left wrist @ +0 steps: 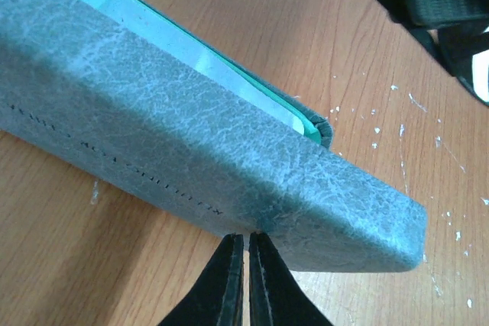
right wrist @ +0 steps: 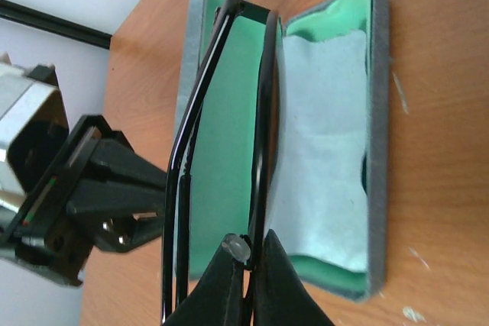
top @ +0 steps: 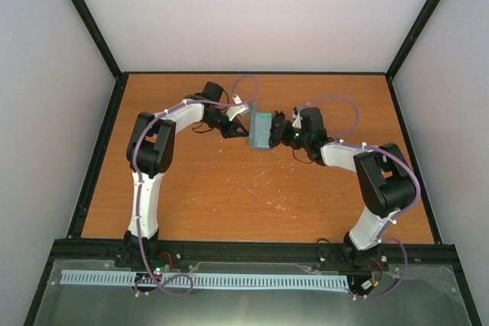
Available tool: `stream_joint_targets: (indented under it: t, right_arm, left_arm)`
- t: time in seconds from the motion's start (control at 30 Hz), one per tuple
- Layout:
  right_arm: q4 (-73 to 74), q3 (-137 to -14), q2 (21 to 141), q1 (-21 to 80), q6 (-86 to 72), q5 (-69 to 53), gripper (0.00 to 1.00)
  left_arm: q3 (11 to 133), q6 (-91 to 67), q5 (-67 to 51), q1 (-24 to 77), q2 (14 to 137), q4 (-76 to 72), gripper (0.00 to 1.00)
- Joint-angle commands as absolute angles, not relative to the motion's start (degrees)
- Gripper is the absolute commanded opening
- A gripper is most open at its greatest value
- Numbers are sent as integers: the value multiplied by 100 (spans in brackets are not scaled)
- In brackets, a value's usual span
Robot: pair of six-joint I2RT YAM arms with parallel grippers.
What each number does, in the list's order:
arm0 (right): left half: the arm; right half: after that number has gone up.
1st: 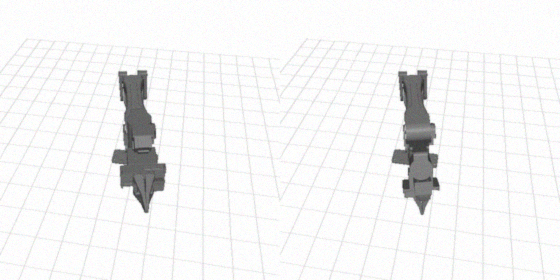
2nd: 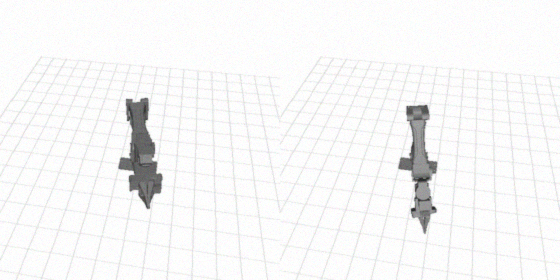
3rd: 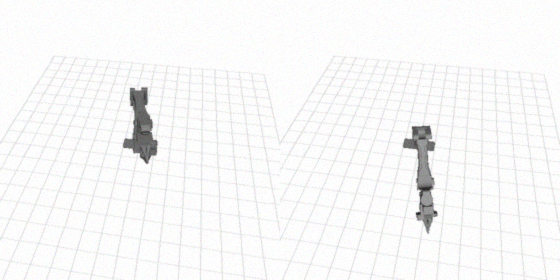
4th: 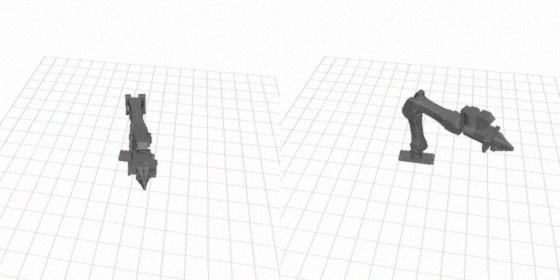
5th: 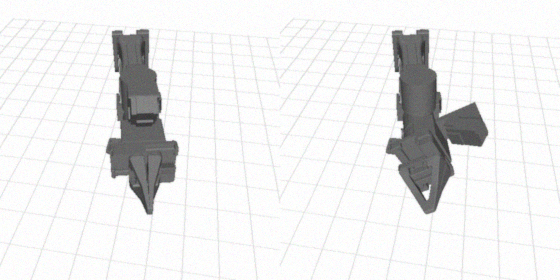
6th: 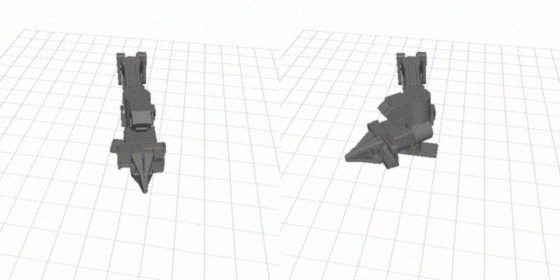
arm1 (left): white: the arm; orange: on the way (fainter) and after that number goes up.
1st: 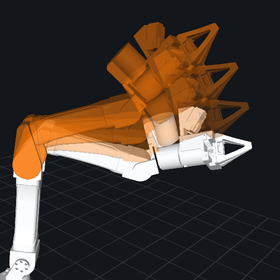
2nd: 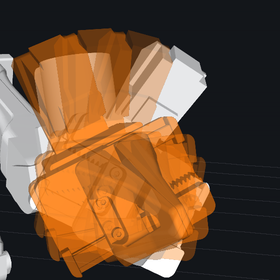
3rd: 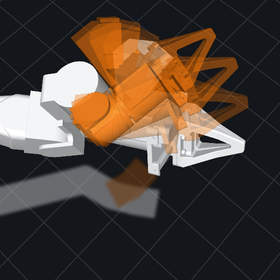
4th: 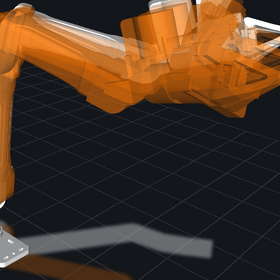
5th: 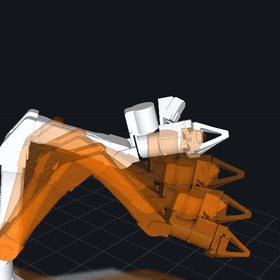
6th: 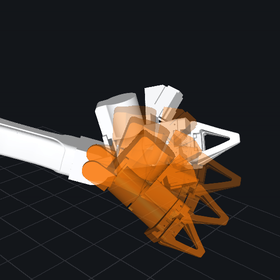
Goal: Organize the sunglasses
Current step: Adjust the sunglasses case at the center of the board, then place the sunglasses in the sunglasses case.
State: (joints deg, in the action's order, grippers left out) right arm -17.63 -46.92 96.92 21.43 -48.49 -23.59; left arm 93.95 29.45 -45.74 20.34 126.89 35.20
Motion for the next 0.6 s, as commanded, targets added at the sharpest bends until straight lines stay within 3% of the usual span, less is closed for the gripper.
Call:
stream_joint_targets:
  t: [0.0, 0.57]
  right_arm:
    - [-2045, -5195, 10156, 2258, -4744, -2312, 3]
    - [-1488, -6562, 11707, 2595, -4535, -2421, 5]
  left_arm:
    - [9425, 2837, -4737, 2057, 12554, 3367, 6]
    - [9316, 2795, -4755, 2052, 12445, 3174, 6]
